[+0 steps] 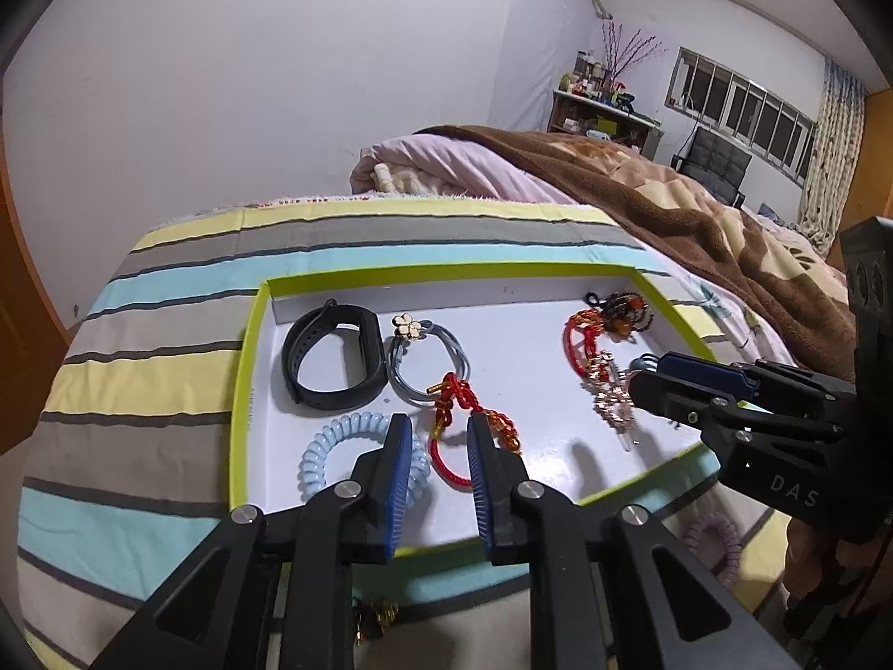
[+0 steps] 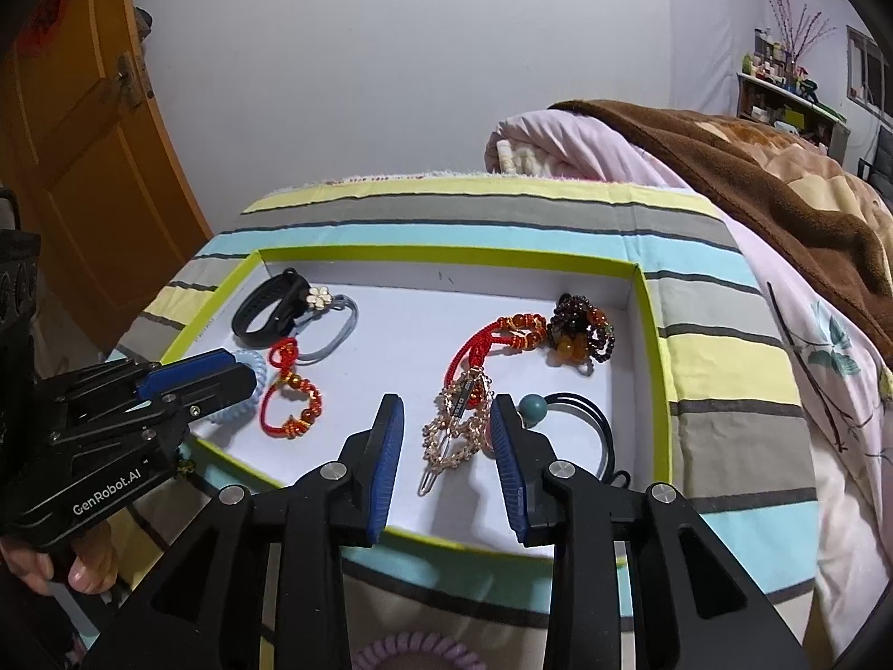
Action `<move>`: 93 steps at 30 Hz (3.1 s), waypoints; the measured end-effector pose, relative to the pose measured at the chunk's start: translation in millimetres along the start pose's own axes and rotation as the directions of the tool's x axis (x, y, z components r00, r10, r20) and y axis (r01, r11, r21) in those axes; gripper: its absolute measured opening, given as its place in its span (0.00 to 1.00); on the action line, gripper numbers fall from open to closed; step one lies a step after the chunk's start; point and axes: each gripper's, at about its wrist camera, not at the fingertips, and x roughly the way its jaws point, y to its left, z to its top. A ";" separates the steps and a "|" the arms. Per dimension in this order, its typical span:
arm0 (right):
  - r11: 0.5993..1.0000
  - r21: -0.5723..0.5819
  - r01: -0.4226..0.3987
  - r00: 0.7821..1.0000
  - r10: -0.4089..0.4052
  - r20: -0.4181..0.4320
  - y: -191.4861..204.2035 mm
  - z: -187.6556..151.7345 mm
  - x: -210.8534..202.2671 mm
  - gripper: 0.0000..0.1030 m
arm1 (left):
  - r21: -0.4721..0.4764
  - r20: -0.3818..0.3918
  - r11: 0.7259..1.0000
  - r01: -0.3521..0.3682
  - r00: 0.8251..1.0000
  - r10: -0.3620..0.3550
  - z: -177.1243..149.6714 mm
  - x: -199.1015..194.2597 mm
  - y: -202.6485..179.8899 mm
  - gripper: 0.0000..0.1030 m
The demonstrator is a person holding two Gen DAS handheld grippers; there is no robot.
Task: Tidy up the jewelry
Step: 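Carry the red bracelet and rose-gold clip into the green box and open both tools, then withdraw both tools from the green box back over the bedspread, then grasp the black-and-gold brooch with the left tool while the right tool grasps the lavender coil tie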
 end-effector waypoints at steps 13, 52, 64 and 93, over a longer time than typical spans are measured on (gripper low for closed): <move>0.999 -0.027 0.026 0.995 -0.024 0.095 21.0 -39.6 -68.9 0.32 | -0.016 0.105 1.000 -0.021 0.994 0.022 -37.8 -72.4 -14.7 0.19; 0.999 -0.033 0.003 0.987 0.002 0.158 43.3 -132.1 -168.8 0.32 | -0.034 0.183 0.997 -0.073 0.980 0.078 -138.7 -177.5 -50.2 0.19; 0.999 -0.033 0.011 0.992 -0.007 0.129 42.1 -132.0 -156.5 0.32 | -0.053 0.158 0.995 -0.090 0.983 0.097 -139.3 -163.8 -39.2 0.19; 0.998 0.037 0.045 0.999 -0.045 0.003 5.6 -92.9 -73.8 0.32 | -0.057 0.019 0.993 -0.105 0.994 0.106 -72.2 -64.6 12.6 0.26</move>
